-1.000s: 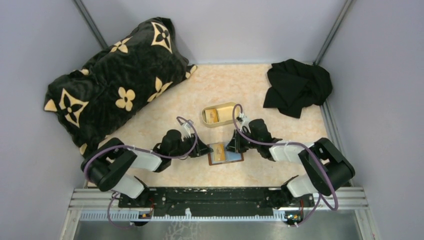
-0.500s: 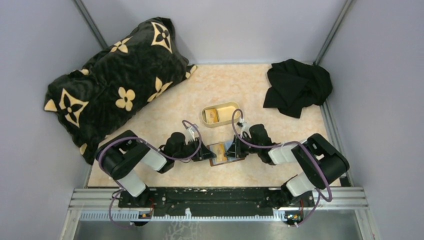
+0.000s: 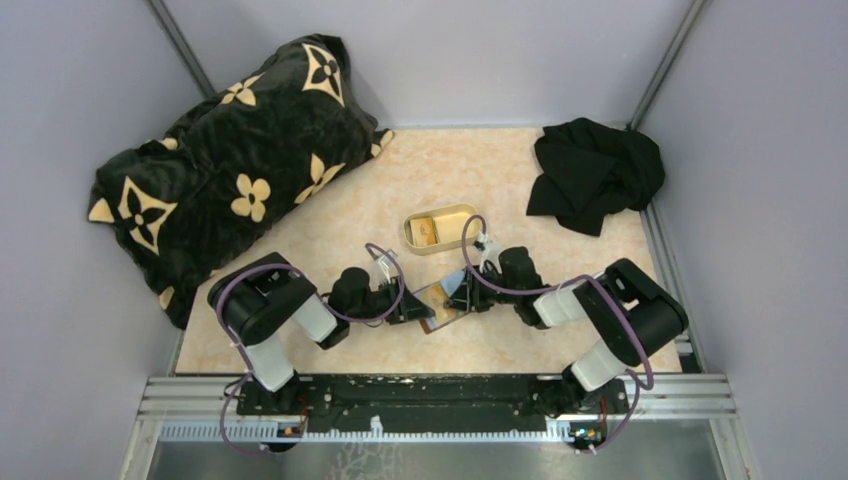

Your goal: Take the credit cards out of the card holder

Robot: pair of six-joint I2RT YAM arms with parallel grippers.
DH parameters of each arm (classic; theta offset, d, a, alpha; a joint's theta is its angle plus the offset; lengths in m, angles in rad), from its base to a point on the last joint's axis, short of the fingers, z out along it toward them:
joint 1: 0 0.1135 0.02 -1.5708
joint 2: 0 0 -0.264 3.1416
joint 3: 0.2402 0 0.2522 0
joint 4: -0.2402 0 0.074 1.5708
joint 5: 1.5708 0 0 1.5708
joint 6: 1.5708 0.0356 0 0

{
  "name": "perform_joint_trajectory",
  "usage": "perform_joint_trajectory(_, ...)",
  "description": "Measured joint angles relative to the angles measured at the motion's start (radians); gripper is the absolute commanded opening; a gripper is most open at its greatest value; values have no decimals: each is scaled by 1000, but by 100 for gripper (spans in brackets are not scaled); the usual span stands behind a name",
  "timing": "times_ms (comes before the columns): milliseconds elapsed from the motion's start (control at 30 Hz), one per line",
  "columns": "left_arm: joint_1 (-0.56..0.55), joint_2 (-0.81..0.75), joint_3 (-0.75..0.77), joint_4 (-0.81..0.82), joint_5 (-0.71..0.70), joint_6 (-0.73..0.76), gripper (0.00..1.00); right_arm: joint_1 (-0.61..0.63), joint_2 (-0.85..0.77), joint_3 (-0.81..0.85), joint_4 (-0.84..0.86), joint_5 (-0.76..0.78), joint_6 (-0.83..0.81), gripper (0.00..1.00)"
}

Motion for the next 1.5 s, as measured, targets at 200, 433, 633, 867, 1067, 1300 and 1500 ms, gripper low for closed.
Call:
perform_joint_trajectory(200, -1, 26, 0, 38, 14, -14, 36, -15, 62, -1, 84, -74, 30, 22)
perform_joint_trajectory(433, 16, 28, 0, 44, 17, -17, 36, -12, 56, -14, 61, -160, 32, 22)
perform_joint_trajectory(633, 24, 27, 0, 45, 19, -17, 35, -12, 51, -14, 54, -188, 27, 22)
perform_joint_trajectory(867, 26, -4, -13, 23, 19, -13, 35, -11, 102, -13, 114, -198, 52, 22)
perform_joint_trajectory(1067, 26, -152, -19, -129, 6, 23, 36, -19, 145, 10, 146, -204, 61, 22)
perform_joint_trajectory(1300, 26, -243, -3, -295, -43, 101, 36, -27, 153, 33, 145, -202, 58, 23)
perform_joint_trajectory(1500, 27, -129, 3, -201, -29, 102, 34, -32, 154, 34, 146, -202, 54, 30)
